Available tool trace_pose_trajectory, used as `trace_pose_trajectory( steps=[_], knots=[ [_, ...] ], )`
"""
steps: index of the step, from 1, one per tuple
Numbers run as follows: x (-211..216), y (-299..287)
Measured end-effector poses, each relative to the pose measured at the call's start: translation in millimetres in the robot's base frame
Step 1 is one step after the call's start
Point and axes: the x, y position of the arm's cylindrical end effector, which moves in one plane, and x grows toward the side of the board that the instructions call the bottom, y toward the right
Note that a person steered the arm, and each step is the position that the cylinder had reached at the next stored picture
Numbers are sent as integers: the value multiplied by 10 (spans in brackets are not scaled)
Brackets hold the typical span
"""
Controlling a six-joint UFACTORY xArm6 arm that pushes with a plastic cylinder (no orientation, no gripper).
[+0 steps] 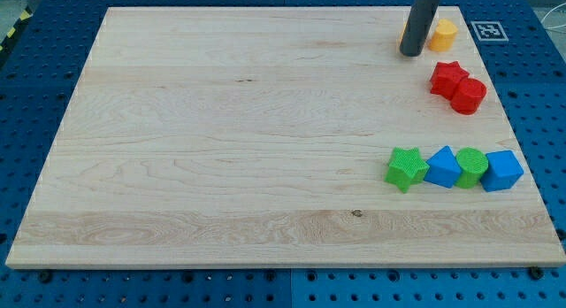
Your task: Push red circle and red star up and left a bit
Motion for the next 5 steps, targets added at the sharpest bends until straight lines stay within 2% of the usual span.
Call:
trace_pose_trajectory(
  steps=[1,3,5],
  knots=[
    [54,0],
    [451,0],
    [1092,-22]
  ],
)
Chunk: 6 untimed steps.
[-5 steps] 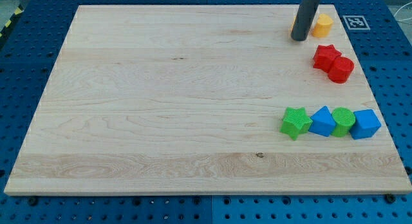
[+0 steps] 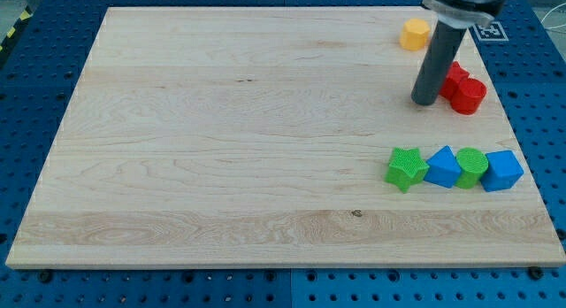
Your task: Push red circle and red star up and left a bit
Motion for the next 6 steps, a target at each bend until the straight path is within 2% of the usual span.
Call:
trace_pose_trajectory(
  steps=[1,4,6],
  knots=[
    [17,17],
    [375,769],
    [137,764]
  ],
)
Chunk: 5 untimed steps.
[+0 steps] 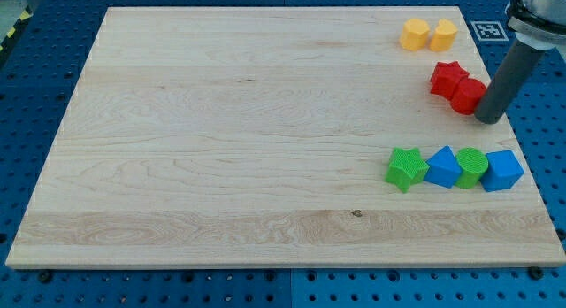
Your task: Push red circle and red star up and left a bit
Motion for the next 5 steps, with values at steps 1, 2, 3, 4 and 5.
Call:
trace_pose_trajectory(
  steps=[1,2,3,4,5],
  knots=[
    [-307,-38],
    [-564,-43],
    [-628,-43],
    [-628,-43],
    [-636,-40]
  ],
)
